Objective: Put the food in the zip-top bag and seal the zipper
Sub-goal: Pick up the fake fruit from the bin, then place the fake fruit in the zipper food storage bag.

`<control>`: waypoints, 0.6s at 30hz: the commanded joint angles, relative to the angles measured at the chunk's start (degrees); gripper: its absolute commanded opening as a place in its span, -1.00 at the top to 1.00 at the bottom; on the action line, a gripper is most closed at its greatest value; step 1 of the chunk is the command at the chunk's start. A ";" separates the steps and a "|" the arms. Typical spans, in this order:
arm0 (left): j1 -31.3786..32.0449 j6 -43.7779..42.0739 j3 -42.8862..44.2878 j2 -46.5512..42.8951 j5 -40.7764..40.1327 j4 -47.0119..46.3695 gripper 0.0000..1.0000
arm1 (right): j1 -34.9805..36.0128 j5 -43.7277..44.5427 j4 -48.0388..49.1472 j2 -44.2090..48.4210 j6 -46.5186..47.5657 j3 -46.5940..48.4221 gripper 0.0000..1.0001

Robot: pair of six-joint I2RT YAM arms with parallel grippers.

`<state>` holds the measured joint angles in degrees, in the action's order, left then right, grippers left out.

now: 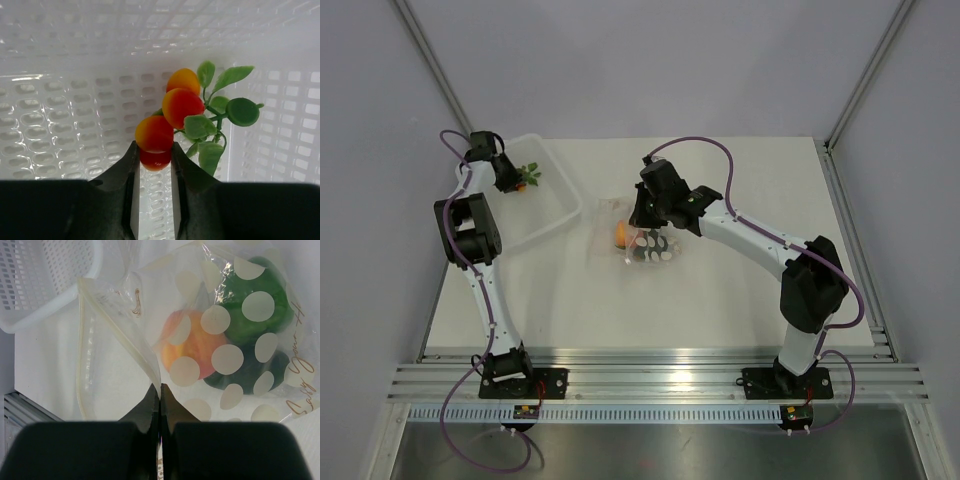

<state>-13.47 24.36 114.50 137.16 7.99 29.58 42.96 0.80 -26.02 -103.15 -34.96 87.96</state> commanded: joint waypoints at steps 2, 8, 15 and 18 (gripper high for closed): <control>0.20 -0.72 -1.99 -4.61 0.45 0.48 0.85 | 0.37 -0.18 0.97 0.58 -0.20 1.86 1.00; 0.82 2.09 -12.08 -16.47 0.71 -2.34 0.94 | 0.28 0.17 0.88 1.29 -0.63 1.60 1.00; 2.22 5.34 -22.36 -31.41 1.24 -3.12 0.98 | 0.37 0.17 1.32 1.82 -1.86 1.42 1.00; 3.01 5.70 -25.72 -37.74 1.68 -3.83 0.98 | 0.37 0.08 1.41 1.82 -1.87 1.68 1.00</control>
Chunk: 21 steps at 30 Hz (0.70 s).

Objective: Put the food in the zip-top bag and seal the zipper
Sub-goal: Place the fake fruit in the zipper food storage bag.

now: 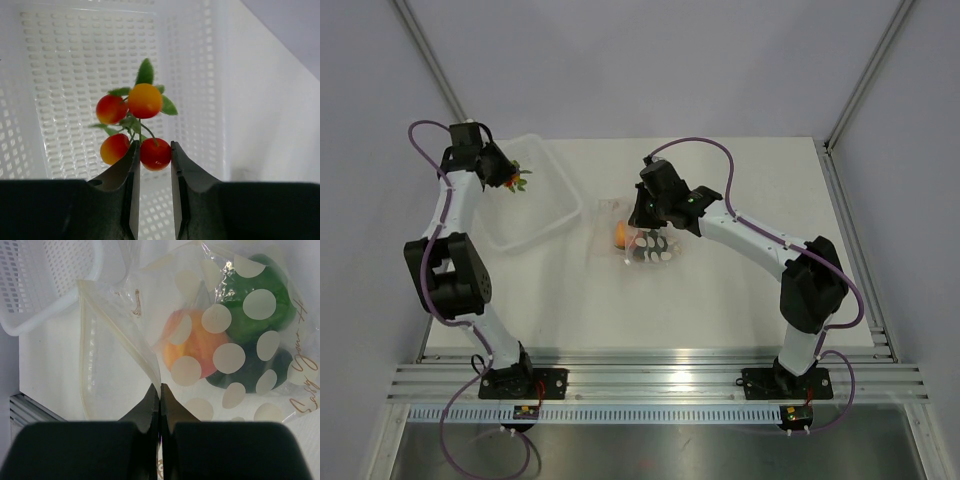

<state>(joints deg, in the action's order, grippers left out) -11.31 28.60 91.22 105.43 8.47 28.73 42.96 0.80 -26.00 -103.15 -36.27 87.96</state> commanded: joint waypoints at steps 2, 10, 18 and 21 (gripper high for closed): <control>1.20 0.59 -3.59 -9.34 1.20 -1.93 0.99 | 0.37 0.17 1.39 1.82 -0.47 1.77 1.00; 3.92 -1.70 -5.88 -18.85 5.15 2.20 1.00 | 0.28 0.26 1.30 1.03 -0.20 3.62 1.00; 13.50 -3.73 -5.88 -25.53 4.80 7.56 1.00 | 0.28 -0.18 0.86 -0.82 -0.38 6.34 1.00; 17.80 -3.38 -7.10 -27.81 5.33 8.18 1.00 | 0.37 -0.45 0.95 -1.43 -0.29 7.13 1.00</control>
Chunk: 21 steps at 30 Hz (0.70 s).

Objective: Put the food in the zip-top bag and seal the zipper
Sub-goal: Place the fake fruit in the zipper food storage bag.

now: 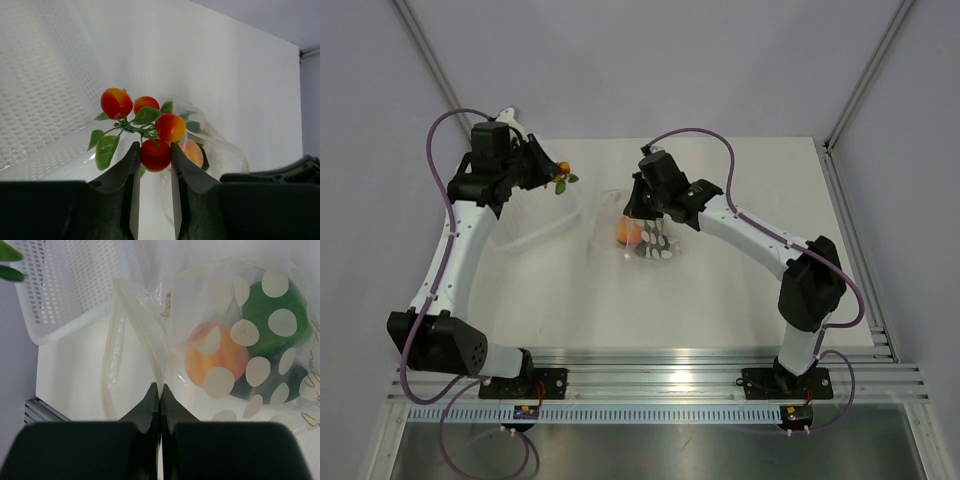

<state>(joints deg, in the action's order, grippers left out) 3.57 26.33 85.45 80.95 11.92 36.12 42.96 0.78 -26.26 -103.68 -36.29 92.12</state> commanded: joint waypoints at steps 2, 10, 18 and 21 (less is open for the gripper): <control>5.12 -1.02 -1.51 -4.21 2.05 1.23 1.00 | 0.37 -0.51 1.30 -1.17 -0.36 3.33 1.00; 13.82 2.40 -6.24 -6.50 3.55 1.06 1.00 | 0.37 -0.51 1.39 -0.30 -0.09 3.51 1.00; 22.61 5.14 -9.25 -2.21 2.67 -3.07 1.00 | 0.28 -0.51 1.74 0.49 -0.36 2.28 1.00; 23.50 5.23 -9.69 -0.80 2.40 -3.95 1.00 | 0.28 -0.25 2.00 1.81 -0.44 0.88 0.99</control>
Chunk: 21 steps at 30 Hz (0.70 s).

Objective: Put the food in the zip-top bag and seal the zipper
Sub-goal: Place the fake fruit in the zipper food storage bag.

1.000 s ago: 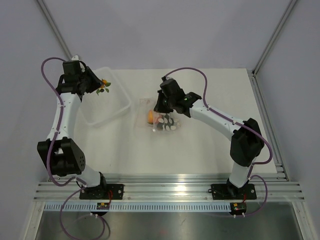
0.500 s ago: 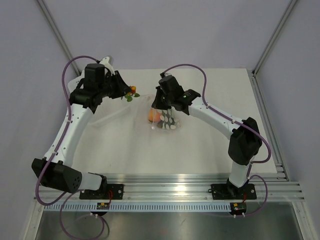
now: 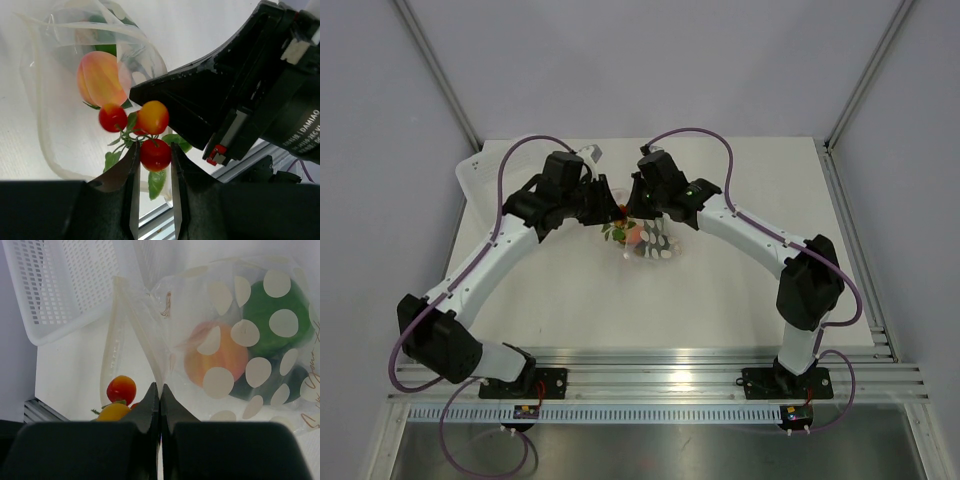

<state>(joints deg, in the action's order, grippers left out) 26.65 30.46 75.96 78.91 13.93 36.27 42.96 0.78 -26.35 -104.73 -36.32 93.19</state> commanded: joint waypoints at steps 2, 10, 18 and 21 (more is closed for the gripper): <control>0.77 1.18 -0.29 2.82 0.31 -4.63 0.97 | 0.28 0.19 2.18 3.74 -0.42 -0.90 0.99; 1.47 0.75 0.15 5.81 -0.40 -4.02 -0.02 | 0.28 0.19 2.97 5.94 -0.86 -3.27 0.99; 2.35 -6.01 6.74 5.38 -2.24 2.04 -0.56 | -0.07 0.63 2.53 6.46 -0.77 -3.98 0.99; 2.35 -9.27 8.76 3.19 -4.61 5.03 -0.31 | -0.33 0.89 2.44 6.90 -0.60 -4.33 0.99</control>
<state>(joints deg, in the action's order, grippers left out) 28.53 25.82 80.34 85.54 11.64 41.19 42.57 1.96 -25.65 -100.97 -36.73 89.12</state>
